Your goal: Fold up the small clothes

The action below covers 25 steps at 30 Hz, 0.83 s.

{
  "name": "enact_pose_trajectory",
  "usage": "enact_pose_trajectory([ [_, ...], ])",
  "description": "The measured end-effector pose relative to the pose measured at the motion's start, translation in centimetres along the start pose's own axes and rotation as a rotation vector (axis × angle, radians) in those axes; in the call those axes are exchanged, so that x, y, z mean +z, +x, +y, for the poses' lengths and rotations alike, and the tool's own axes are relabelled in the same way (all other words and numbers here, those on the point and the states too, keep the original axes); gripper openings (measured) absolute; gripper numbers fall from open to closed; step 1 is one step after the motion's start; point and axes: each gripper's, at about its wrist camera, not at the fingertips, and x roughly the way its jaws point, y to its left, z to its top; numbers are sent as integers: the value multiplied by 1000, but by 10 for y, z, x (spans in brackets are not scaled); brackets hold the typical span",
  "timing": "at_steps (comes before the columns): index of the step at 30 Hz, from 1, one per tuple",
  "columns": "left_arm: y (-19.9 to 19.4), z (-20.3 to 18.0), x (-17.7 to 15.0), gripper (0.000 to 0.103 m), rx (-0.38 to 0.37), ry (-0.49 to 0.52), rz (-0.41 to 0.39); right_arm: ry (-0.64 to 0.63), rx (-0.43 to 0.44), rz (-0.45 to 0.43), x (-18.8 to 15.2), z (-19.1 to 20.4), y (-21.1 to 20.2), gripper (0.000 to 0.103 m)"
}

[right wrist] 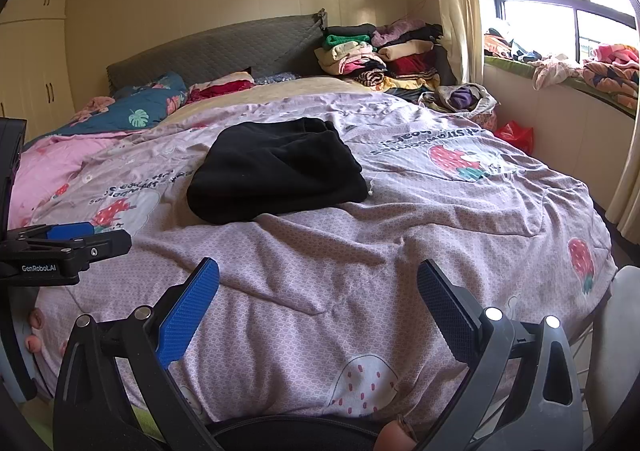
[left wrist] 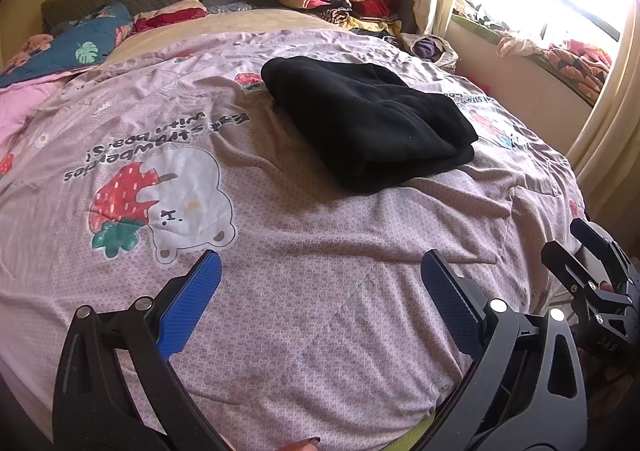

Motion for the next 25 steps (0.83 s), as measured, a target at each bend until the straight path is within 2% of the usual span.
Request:
enact_pose_trajectory([
  [10,8,1,-3,93,1,-8,51,28,-4,6,-2,-6,0,99],
  [14,13,16,-2,93,28,-32,87,101,-33,5,0,-27,-4,99],
  [16,12,35,2,93,57,-72,84,178,-64,-10,6,-54,-11,99],
  [18,6,74,5,93,123,-153,67,259,-123,-29,10,-90,-21,98],
  [20,-1,123,7,93,207,-242,52,359,-254,-64,15,-145,-37,98],
  [22,-13,193,3,93,355,-357,44,469,-403,-53,12,-207,-49,98],
  [23,-19,218,0,93,405,-393,38,541,-491,-27,6,-248,-54,98],
  [25,-37,288,-13,93,560,-484,36,610,-635,14,-9,-305,-62,98],
])
